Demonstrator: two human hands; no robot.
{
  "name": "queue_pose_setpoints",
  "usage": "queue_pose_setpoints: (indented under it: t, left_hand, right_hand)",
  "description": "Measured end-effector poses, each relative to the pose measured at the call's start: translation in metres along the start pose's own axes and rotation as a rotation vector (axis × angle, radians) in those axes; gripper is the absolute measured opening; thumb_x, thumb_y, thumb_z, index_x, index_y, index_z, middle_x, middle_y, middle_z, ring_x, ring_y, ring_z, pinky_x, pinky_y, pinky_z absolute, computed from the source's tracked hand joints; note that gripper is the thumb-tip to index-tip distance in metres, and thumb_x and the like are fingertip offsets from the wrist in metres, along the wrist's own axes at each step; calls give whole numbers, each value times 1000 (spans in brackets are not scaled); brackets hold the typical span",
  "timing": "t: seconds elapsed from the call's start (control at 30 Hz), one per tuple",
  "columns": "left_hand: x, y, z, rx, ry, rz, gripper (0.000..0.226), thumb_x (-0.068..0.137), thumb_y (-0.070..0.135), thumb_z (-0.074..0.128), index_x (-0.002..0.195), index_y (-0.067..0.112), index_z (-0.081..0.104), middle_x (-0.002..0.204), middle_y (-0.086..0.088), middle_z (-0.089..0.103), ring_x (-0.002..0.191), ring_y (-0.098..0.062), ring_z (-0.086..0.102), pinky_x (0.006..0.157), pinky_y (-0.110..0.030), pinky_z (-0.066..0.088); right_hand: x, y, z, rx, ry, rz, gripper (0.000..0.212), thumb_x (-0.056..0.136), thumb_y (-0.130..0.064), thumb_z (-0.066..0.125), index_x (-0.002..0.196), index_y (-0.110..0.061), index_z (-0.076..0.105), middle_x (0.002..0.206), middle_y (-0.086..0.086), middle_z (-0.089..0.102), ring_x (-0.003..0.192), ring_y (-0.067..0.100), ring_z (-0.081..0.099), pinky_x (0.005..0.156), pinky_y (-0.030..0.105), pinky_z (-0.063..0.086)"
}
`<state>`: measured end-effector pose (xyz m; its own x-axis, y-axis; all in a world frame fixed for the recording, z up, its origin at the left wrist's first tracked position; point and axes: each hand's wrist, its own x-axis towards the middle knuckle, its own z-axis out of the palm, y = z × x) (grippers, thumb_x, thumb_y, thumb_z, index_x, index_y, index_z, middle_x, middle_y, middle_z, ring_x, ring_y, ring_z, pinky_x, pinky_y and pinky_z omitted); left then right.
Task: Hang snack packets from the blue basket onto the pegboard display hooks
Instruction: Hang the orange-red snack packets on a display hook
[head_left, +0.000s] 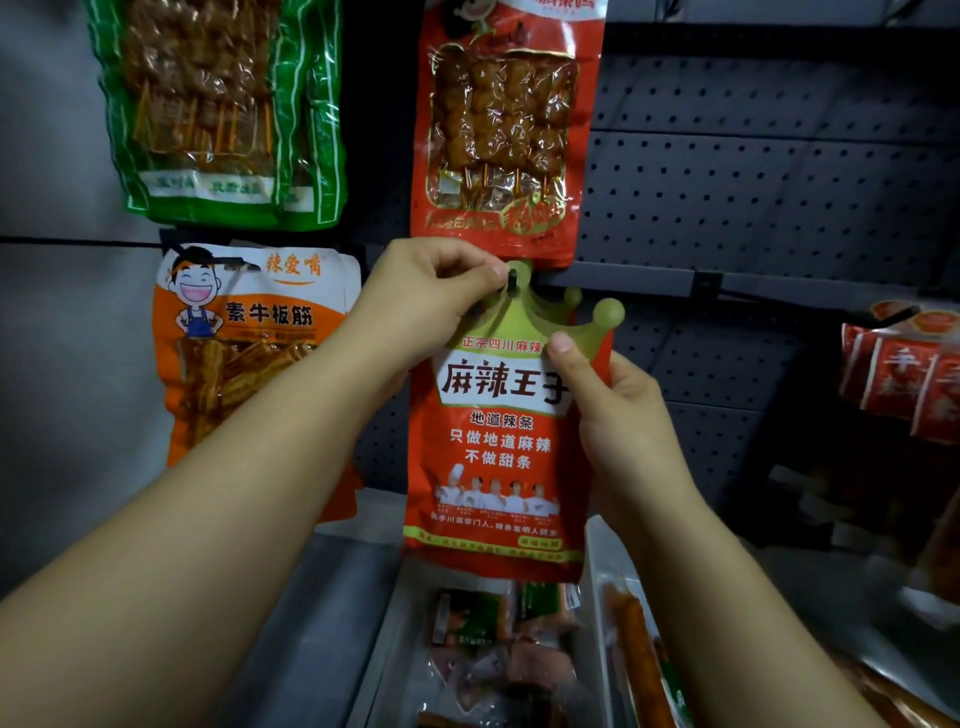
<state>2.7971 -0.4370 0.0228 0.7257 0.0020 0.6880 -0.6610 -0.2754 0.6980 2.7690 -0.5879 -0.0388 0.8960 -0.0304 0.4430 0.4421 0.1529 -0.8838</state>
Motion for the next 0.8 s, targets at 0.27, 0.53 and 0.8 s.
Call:
queue_pose_setpoints:
  t: [0.27,0.53,0.8]
  left_hand:
    - [43,-30,19,52,10,-51,12,87,27,66,75,30,66,80,8,68,76,-7,66,64,-21,50]
    - [78,-64,34,-10,12,-43,4,84,25,69,83,28,68,94,6,67,93,-10,63,77,-22,48]
    - [38,-132,41,-185,-97,-270,97,73,35,77,147,24,15,141,2,44,121,-16,50,102,-44,44]
  right_hand:
    - [24,45,-26,-250,48,54,11,86,-27,68,95,-27,61,91,-6,73,78,7,71,62,18,53]
    - [62,69,-29,-364,194,89,6,91,-25,62,93,-21,58,95,-4,68,90,18,67,80,37,56]
    - [75,83,-30,-408,232,101,60,85,-31,69,134,-21,37,134,3,50,118,23,54,96,47,50]
